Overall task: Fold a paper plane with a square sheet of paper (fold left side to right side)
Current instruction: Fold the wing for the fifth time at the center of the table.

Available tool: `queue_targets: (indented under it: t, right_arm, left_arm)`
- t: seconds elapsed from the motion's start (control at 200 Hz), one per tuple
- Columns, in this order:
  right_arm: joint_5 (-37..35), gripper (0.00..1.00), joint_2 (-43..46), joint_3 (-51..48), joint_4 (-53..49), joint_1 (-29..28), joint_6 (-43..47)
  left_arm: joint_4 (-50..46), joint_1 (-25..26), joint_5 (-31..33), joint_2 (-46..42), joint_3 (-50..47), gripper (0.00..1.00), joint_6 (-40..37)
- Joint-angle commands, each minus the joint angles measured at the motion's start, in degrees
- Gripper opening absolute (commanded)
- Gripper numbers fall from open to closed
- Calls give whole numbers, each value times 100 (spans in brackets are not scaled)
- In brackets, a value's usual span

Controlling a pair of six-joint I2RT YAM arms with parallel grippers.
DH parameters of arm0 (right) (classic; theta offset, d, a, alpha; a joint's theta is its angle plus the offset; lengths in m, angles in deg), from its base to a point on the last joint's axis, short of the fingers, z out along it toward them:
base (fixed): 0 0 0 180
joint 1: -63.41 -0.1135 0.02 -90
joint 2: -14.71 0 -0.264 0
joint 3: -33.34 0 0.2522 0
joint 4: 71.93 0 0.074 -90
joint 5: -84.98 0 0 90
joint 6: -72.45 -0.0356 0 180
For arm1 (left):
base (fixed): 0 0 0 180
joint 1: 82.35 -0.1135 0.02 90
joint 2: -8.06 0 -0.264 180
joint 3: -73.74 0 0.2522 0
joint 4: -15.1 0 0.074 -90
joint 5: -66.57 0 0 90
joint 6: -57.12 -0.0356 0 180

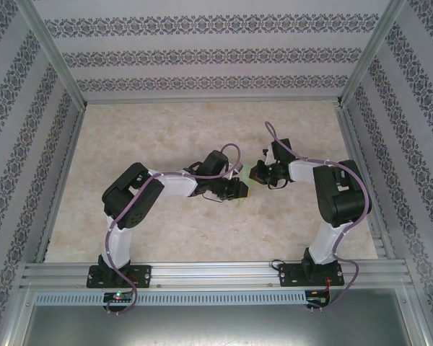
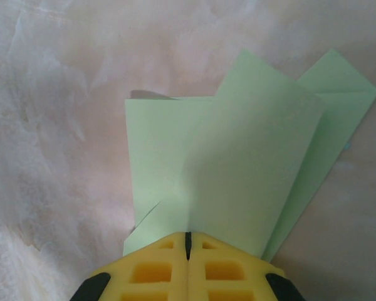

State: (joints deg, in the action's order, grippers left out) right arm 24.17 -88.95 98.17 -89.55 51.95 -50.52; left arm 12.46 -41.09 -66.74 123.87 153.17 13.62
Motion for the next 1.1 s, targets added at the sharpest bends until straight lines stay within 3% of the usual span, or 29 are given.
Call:
queue_targets:
  t: [0.0, 0.724, 1.094]
  right_arm:
    - [-311, 0, -199, -170, -544, 26, 118]
    - [-283, 0, -146, -119, -587, 21, 151]
    - [-46, 0, 405, -88, -174, 50, 124]
  left_arm:
    - [-9, 48, -29, 150, 119, 21, 19]
    - [-379, 135, 220, 344, 51, 20, -77]
    - [-847, 189, 455, 396, 38, 17, -207]
